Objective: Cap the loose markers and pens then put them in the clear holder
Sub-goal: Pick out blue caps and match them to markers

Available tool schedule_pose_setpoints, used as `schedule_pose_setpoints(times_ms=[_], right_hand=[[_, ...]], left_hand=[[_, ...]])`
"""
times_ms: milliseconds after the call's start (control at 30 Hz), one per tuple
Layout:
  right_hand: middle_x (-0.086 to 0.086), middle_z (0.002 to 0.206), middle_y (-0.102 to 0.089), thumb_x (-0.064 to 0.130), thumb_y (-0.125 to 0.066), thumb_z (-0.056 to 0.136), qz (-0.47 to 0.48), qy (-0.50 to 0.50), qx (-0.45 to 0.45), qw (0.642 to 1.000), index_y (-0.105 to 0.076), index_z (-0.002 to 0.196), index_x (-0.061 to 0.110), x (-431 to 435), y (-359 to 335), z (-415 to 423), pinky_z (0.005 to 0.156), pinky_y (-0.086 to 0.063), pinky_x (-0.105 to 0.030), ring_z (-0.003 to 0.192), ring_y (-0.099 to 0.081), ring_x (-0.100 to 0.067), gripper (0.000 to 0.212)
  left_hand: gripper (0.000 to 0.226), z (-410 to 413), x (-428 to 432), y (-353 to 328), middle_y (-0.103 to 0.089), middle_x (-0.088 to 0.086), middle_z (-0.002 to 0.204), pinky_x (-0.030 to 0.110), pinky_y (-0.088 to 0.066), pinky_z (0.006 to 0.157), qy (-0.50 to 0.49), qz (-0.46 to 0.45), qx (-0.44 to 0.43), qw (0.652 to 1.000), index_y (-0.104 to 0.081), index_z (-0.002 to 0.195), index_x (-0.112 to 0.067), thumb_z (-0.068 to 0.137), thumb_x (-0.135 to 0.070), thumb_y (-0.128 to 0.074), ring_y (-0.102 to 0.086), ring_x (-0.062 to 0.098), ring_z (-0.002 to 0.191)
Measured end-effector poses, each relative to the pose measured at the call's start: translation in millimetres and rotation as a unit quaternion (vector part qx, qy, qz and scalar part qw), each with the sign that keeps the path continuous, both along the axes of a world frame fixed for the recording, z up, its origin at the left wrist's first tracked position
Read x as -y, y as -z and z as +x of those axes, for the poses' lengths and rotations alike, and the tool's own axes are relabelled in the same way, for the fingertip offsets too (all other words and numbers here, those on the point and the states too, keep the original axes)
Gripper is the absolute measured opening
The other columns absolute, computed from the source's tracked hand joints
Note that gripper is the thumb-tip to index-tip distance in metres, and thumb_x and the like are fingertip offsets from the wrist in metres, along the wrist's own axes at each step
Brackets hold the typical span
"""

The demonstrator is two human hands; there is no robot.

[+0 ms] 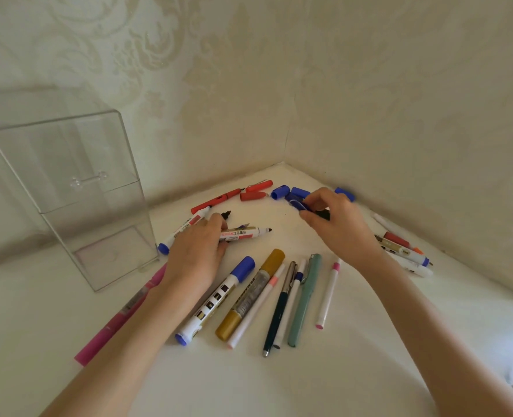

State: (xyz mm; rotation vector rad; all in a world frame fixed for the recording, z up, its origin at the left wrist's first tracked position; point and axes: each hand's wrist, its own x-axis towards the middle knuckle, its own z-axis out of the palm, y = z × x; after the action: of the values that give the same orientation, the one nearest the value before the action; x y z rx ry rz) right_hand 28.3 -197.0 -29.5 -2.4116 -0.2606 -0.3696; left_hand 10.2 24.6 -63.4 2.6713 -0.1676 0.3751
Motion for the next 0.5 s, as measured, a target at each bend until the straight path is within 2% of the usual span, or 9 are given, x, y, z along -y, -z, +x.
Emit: schedule_pose_setpoints(times_ms=[67, 167, 233, 333, 433, 500], right_hand=[[0.009, 0.093, -0.059, 0.022, -0.059, 0.089, 0.003, 0.001, 0.007, 1.0, -0.057, 0.099, 0.022, -3, 4, -2, 0.078, -0.041, -0.023, 0.096, -0.051, -0.012, 0.011], [0.014, 0.092, -0.053, 0.024, -0.06, 0.088, -0.017, 0.014, 0.004, 1.0, -0.056, 0.1, 0.025, -3, 13, -5, 0.07, -0.03, -0.008, 0.095, -0.044, -0.004, 0.013], [0.012, 0.095, -0.053, 0.024, -0.06, 0.088, -0.025, 0.025, 0.0, 0.999, -0.058, 0.104, 0.023, 0, 17, -6, 0.068, -0.027, -0.006, 0.096, -0.043, -0.004, 0.016], [0.012, 0.094, -0.054, 0.023, -0.06, 0.089, -0.028, 0.024, 0.008, 0.999, -0.058, 0.106, 0.021, 4, 19, -7, 0.068, -0.028, -0.007, 0.097, -0.044, -0.006, 0.018], [0.014, 0.092, -0.052, 0.022, -0.059, 0.089, -0.032, 0.028, 0.011, 0.999, -0.058, 0.106, 0.02, 6, 19, -7, 0.073, -0.031, -0.018, 0.097, -0.044, -0.008, 0.017], [0.014, 0.09, -0.051, 0.022, -0.059, 0.089, -0.033, 0.029, 0.011, 0.999, -0.059, 0.106, 0.019, 6, 18, -7, 0.073, -0.032, -0.019, 0.097, -0.045, -0.009, 0.017]], left_hand=[[0.022, 0, 1, -1, -0.062, 0.001, 0.103, 0.029, -0.048, 0.071, -0.001, 0.004, 0.002, 1.0, -0.049, 0.113, -0.019, 0.091, -0.022, -0.052, -0.058, 0.016, 0.087], [0.034, -2, 0, -4, -0.062, 0.0, 0.106, 0.024, -0.042, 0.067, -0.002, -0.027, -0.013, 1.0, -0.045, 0.117, -0.022, 0.086, -0.021, -0.059, -0.057, 0.013, 0.088], [0.049, -2, -1, -6, -0.061, 0.0, 0.108, 0.024, -0.039, 0.068, 0.002, -0.056, -0.038, 0.998, -0.039, 0.124, -0.024, 0.082, -0.017, -0.064, -0.053, 0.011, 0.088], [0.066, -3, -6, -9, -0.053, 0.001, 0.123, 0.026, -0.039, 0.08, 0.033, -0.06, -0.081, 0.994, -0.033, 0.131, -0.027, 0.076, -0.014, -0.067, -0.05, 0.014, 0.107], [0.08, -6, -11, -12, -0.047, -0.001, 0.133, 0.033, -0.04, 0.098, 0.078, -0.048, -0.154, 0.984, -0.027, 0.139, -0.024, 0.073, -0.029, -0.072, -0.046, 0.015, 0.118], [0.081, -7, -10, -12, -0.048, -0.004, 0.133, 0.032, -0.04, 0.097, 0.082, -0.048, -0.173, 0.98, -0.029, 0.14, -0.023, 0.073, -0.047, -0.068, -0.047, 0.012, 0.116]])
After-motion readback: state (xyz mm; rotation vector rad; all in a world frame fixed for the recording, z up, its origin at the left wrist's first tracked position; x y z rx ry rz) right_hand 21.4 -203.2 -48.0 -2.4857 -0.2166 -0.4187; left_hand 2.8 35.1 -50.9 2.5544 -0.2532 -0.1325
